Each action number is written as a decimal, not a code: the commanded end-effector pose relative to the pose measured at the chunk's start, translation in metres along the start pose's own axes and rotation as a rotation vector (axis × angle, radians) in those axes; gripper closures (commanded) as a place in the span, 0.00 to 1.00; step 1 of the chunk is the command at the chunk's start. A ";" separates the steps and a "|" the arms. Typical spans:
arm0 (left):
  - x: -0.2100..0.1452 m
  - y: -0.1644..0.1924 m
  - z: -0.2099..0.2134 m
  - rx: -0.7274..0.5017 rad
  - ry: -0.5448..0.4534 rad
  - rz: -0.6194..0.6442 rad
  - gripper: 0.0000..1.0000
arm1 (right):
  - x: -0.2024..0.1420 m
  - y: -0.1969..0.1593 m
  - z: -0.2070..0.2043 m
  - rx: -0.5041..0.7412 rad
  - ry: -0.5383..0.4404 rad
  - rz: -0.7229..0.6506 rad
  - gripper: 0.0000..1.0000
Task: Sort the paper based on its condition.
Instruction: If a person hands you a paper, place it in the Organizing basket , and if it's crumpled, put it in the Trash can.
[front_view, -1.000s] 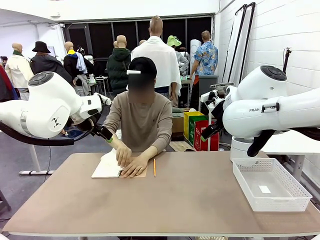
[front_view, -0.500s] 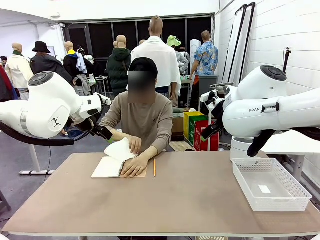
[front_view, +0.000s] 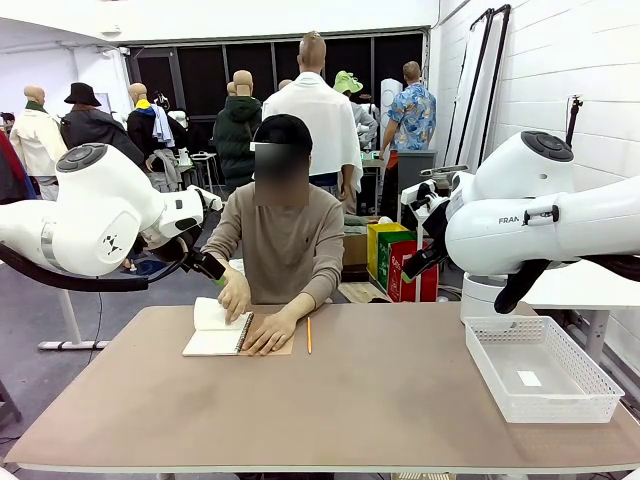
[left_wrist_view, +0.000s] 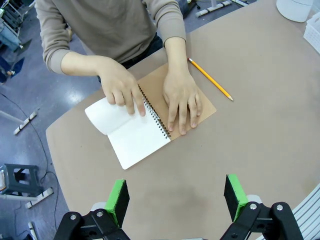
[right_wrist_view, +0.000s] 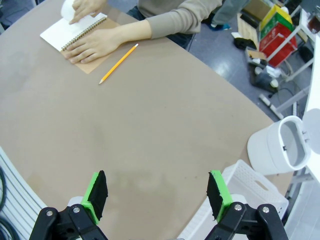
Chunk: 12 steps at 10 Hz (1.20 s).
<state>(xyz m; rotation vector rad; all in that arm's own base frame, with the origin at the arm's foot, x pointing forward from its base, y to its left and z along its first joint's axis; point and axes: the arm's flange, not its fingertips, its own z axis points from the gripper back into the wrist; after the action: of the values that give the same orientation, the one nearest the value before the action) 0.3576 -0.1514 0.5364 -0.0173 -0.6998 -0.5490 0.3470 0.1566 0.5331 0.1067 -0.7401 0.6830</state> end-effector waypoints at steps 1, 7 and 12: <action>0.000 0.000 0.000 -0.001 -0.001 -0.005 0.00 | 0.000 0.000 -0.001 0.000 -0.003 -0.002 0.00; 0.000 0.000 0.000 -0.001 -0.001 -0.005 0.00 | 0.000 0.000 -0.001 0.000 -0.003 -0.002 0.00; 0.000 0.000 0.000 -0.001 -0.001 -0.005 0.00 | 0.000 0.000 -0.001 0.000 -0.003 -0.002 0.00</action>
<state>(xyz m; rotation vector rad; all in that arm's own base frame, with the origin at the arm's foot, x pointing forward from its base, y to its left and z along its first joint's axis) 0.3576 -0.1514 0.5364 -0.0173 -0.6998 -0.5490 0.3470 0.1566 0.5331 0.1067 -0.7401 0.6830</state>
